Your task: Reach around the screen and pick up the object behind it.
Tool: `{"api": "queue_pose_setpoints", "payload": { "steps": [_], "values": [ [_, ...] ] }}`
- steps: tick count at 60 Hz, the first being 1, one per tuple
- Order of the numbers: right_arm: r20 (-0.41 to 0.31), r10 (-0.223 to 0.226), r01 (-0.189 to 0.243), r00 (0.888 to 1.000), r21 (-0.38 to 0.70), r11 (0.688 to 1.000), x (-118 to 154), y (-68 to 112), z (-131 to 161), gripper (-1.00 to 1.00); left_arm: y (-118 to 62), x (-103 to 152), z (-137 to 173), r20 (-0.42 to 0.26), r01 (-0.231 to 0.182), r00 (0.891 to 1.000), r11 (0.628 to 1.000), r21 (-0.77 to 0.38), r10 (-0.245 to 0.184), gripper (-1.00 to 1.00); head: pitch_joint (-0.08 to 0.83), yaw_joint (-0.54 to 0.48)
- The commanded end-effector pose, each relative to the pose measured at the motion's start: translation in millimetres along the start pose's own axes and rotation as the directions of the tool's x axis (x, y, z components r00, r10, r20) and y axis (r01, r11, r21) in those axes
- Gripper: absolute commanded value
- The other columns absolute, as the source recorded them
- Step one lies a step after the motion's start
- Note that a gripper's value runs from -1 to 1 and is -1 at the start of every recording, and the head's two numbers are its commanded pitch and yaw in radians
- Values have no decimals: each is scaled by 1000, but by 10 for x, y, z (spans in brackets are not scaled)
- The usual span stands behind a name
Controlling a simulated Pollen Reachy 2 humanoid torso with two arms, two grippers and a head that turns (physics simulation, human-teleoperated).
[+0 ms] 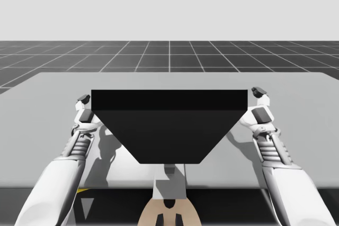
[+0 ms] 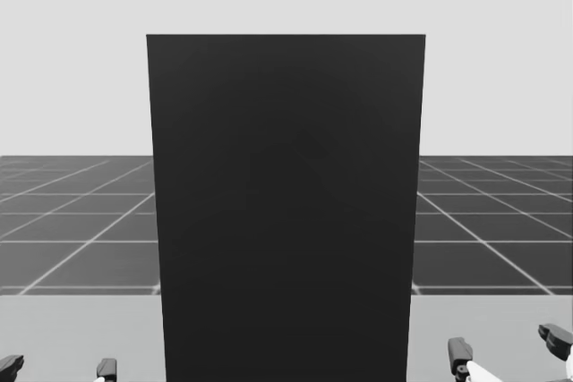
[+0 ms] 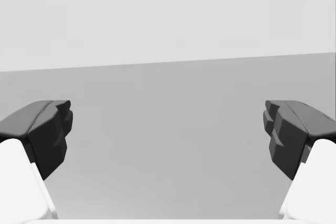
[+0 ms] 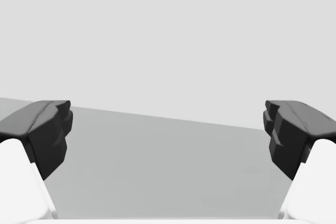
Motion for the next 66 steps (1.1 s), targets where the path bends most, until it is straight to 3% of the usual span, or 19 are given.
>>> {"api": "queue_pose_setpoints", "payload": {
  "steps": [1,5,6,11,13,16,18,24,25,28,29,39,44,50,54,59,61,66],
  "values": [
    [-25,7,-8,1000,-26,1000,-12,5,40,-1000,-5,-4,2,0,-2,1000,1000,-2,2,-1000,6,-1],
    [-45,-30,30,999,6,1000,1,4,33,-1000,-3,-15,-4,-4,3,1000,1000,-7,-3,-1000,6,0],
    [-64,-18,19,998,21,1000,-9,0,29,-1000,-3,-23,-7,-11,7,1000,1000,-13,-8,-1000,6,0],
    [-157,-44,55,987,65,996,-75,-22,23,-1000,-16,-91,-14,-76,44,996,996,-76,-50,-1000,10,-3],
    [-183,-21,37,983,82,996,-121,-22,19,-1000,-28,-126,-14,-114,47,992,993,-105,-59,-1000,13,-4],
    [-228,-44,70,973,106,992,-172,-18,15,-1000,-48,-161,-11,-145,55,987,990,-130,-74,-1000,17,-5],
    [-267,-41,80,963,140,987,-217,10,17,-1000,-73,-186,-4,-178,52,981,985,-167,-82,-1000,23,-5],
    [-288,-65,129,955,210,969,-276,93,46,-1000,-118,-194,35,-204,35,975,969,-246,-87,-1000,35,-8],
    [-283,-84,160,956,257,953,-288,126,65,-1000,-133,-185,57,-193,32,977,959,-281,-89,-1000,40,-8],
    [-273,-101,183,957,295,938,-281,167,83,-1000,-155,-175,94,-176,29,980,941,-338,-93,-1000,44,-8],
    [-269,-101,194,958,346,918,-275,201,105,-1000,-167,-167,123,-165,36,981,925,-377,-105,-1000,48,-8],
    [-211,-115,209,971,502,840,-198,371,200,-1000,-221,-122,274,-89,53,989,841,-539,-120,-1000,67,-10],
    [-201,-103,196,974,531,824,-190,423,226,-1000,-239,-107,320,-72,53,991,813,-580,-116,-1000,74,-10],
    [-212,-109,212,971,561,800,-193,461,254,-1000,-283,-95,390,-58,51,992,768,-638,-114,-1000,91,-14],
    [-220,-107,215,970,560,800,-216,477,260,-1000,-330,-99,436,-46,60,991,741,-669,-122,-1000,104,-22],
    [-234,-99,218,967,565,796,-288,489,267,-1000,-374,-111,458,-43,76,989,731,-678,-143,-1000,116,-32],
    [-218,-84,194,972,559,806,-342,493,252,-1000,-391,-118,465,-44,76,988,723,-686,-146,-1000,123,-36],
    [-225,-89,203,970,559,804,-465,505,209,-1000,-415,-128,475,-41,80,988,713,-696,-150,-1000,134,-46]
  ]
}}
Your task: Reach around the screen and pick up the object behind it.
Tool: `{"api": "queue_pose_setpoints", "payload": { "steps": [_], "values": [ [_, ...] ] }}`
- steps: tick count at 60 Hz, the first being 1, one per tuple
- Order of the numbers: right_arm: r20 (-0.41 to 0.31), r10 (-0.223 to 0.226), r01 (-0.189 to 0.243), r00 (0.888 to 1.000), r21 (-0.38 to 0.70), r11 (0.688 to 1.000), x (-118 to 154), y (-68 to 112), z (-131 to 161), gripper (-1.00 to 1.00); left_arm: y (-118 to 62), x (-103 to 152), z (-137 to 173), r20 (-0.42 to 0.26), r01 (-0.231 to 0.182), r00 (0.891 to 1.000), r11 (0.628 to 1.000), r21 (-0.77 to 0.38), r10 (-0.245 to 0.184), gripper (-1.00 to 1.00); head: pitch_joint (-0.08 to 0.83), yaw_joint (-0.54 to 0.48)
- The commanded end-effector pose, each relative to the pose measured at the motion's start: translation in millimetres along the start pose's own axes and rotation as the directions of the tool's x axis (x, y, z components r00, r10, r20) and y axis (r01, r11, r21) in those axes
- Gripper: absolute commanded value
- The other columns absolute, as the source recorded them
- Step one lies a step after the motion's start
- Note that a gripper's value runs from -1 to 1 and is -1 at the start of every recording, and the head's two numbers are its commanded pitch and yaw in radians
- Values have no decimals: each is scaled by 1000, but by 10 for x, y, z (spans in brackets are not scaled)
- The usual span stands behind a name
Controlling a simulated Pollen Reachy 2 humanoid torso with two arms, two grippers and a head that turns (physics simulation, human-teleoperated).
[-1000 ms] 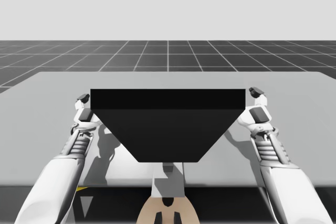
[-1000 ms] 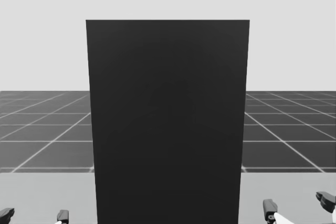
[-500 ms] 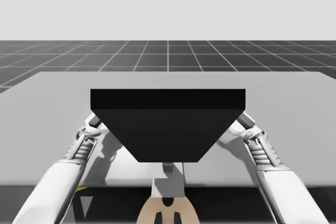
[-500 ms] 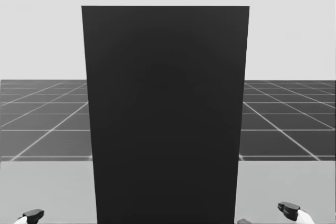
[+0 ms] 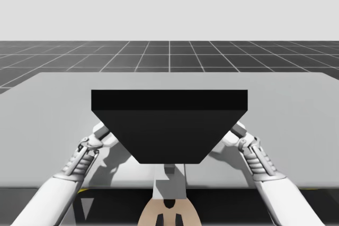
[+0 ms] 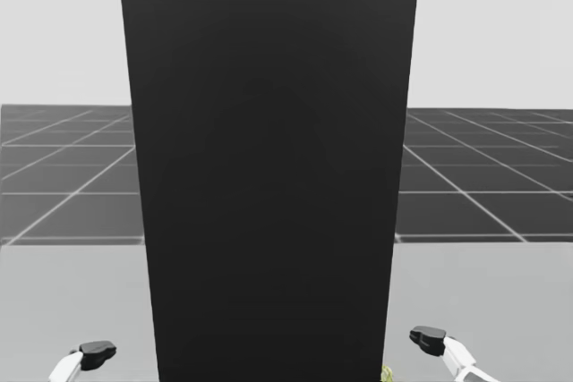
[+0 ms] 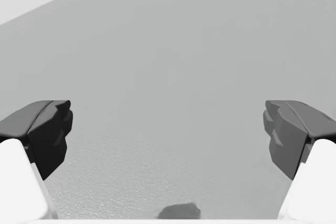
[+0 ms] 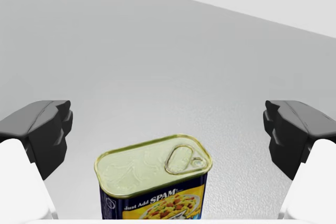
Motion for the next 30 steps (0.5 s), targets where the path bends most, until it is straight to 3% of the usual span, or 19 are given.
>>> {"api": "queue_pose_setpoints", "payload": {
  "steps": [1,4,6,13,30],
  "values": [
    [-6,4,-4,1000,16,1000,-173,-21,-72,-1000,-85,-2,-8,1,19,1000,998,-55,-19,-1000,136,-47],
    [-8,-8,8,1000,43,999,-274,-35,-136,-1000,-104,1,-12,7,22,1000,998,-65,-22,-1000,142,-55],
    [2,14,-14,1000,52,999,-357,-33,-199,-1000,-110,2,-15,9,23,1000,997,-68,-22,-1000,145,-60],
    [5,26,-27,1000,135,990,-533,32,-340,-1000,-119,-2,-24,10,30,1000,997,-69,-29,-1000,152,-70],
    [1,20,-20,1000,216,976,-739,16,-422,-1000,-133,-2,-23,11,37,999,996,-76,-36,-1000,169,-85]
  ]
}}
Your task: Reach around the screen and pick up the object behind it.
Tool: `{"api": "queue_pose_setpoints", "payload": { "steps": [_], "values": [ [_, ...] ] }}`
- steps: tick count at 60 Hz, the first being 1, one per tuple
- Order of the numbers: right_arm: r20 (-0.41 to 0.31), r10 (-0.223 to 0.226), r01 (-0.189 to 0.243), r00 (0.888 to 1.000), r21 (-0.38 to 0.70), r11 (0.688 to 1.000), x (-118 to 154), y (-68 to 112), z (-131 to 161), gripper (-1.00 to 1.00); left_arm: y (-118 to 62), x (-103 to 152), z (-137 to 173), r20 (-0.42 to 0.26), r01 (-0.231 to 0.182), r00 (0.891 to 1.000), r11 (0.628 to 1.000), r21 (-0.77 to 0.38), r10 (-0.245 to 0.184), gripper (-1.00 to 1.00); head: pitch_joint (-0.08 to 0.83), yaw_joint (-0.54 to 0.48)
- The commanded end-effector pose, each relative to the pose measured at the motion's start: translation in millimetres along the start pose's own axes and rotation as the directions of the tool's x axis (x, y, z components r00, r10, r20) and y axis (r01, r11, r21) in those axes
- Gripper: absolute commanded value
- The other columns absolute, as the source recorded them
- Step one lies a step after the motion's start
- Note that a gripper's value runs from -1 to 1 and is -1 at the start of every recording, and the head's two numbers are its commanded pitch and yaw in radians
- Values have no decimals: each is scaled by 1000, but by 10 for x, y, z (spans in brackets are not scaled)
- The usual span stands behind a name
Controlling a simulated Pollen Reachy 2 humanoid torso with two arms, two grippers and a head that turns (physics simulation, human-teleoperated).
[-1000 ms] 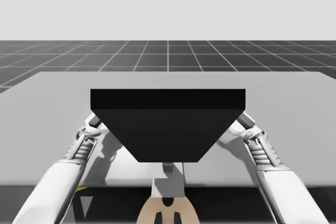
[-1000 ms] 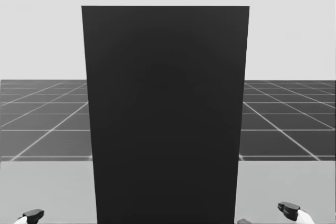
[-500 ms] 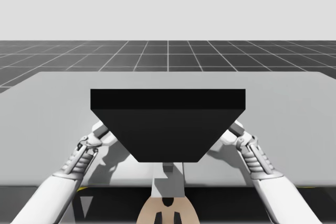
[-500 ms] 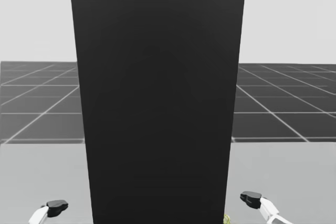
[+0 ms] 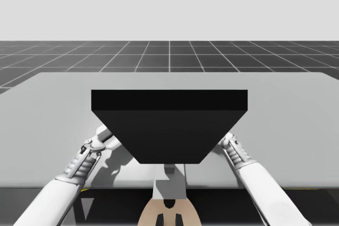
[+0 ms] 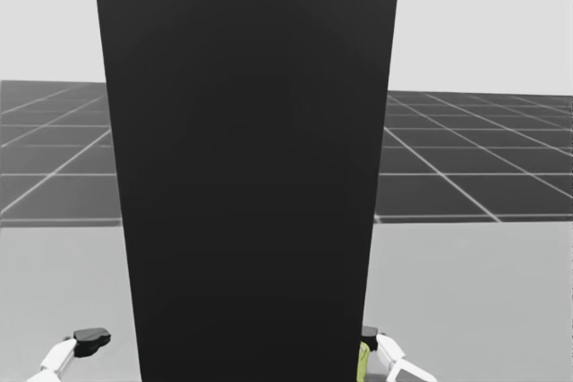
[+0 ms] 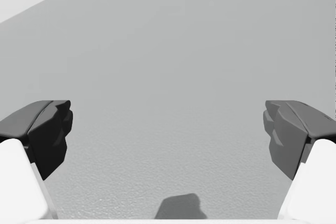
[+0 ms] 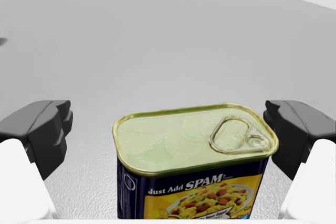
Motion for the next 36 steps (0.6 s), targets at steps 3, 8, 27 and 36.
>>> {"api": "queue_pose_setpoints", "payload": {
  "steps": [3,8,27,36],
  "values": [
    [-3,-9,10,1000,53,999,-185,-19,-48,-1000,-18,-1,-2,1,5,1000,1000,-13,-5,-1000,170,-87],
    [4,-26,26,1000,56,998,-199,-25,-69,-1000,-26,-1,-5,0,8,1000,1000,-13,-8,-1000,170,-89],
    [-12,39,-40,999,-101,994,-289,-132,-106,228,-27,2,2,0,13,1000,1000,-8,-13,-1000,165,-93],
    [-32,40,-45,999,-183,982,-187,-230,-18,1000,-17,0,2,-2,17,1000,1000,1,-17,-1000,161,-93]
  ]
}}
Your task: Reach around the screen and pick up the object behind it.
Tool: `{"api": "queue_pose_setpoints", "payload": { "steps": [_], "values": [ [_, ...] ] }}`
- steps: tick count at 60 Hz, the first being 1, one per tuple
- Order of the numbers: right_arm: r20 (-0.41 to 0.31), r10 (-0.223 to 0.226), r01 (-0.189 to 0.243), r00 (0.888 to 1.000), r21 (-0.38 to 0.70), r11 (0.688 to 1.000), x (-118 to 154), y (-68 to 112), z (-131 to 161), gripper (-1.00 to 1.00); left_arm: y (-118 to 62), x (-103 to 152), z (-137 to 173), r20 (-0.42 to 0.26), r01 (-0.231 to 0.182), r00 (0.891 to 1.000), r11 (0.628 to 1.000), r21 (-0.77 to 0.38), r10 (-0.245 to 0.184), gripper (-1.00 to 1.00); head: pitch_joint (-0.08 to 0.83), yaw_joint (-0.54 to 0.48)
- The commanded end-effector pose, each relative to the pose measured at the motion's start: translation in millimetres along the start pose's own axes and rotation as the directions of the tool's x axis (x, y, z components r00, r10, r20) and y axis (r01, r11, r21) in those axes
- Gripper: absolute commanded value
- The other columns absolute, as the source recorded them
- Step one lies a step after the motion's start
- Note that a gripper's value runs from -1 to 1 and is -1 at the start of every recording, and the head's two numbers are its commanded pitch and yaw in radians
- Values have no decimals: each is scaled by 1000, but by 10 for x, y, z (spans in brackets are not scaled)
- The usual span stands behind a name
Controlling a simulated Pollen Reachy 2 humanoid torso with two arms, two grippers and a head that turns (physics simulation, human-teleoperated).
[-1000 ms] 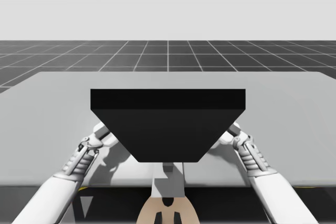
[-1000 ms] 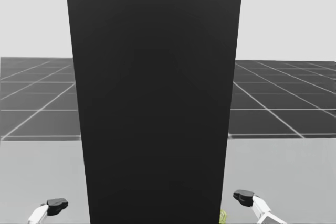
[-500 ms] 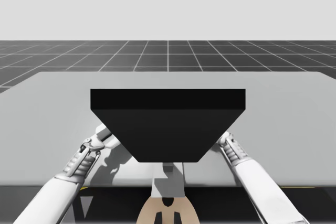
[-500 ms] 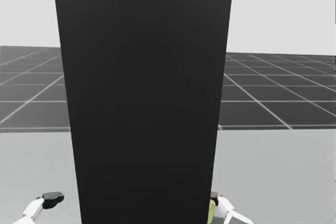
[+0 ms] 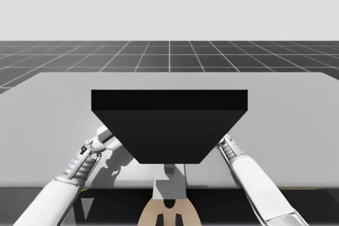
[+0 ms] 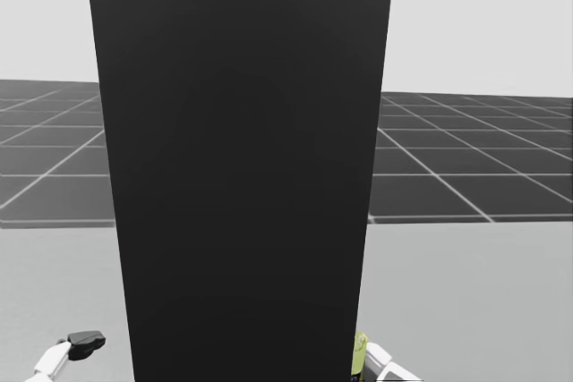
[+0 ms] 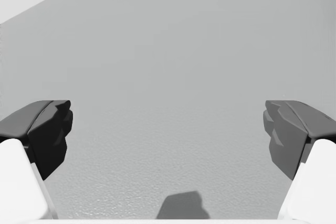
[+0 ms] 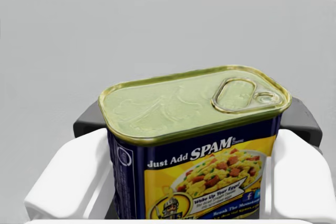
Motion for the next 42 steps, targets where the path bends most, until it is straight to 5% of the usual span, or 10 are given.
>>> {"api": "queue_pose_setpoints", "payload": {
  "steps": [1,18,29,34,42],
  "values": [
    [-15,34,-36,999,-103,994,70,-150,85,1000,8,1,2,-1,4,1000,1000,7,-4,-1000,161,-93],
    [-61,43,-56,997,-231,971,305,-368,320,1000,34,-2,2,-3,5,1000,1000,19,-5,-1000,158,-93],
    [-146,65,-123,987,-437,891,476,-714,649,1000,49,-1,8,-2,5,1000,1000,21,-5,-1000,154,-88],
    [-117,62,-110,991,-467,877,579,-815,767,1000,53,-3,8,-2,6,1000,1000,23,-6,-1000,154,-89],
    [-49,131,-137,990,-534,834,890,-897,960,1000,59,-13,2,-6,4,1000,1000,25,-4,-1000,153,-87]
  ]
}}
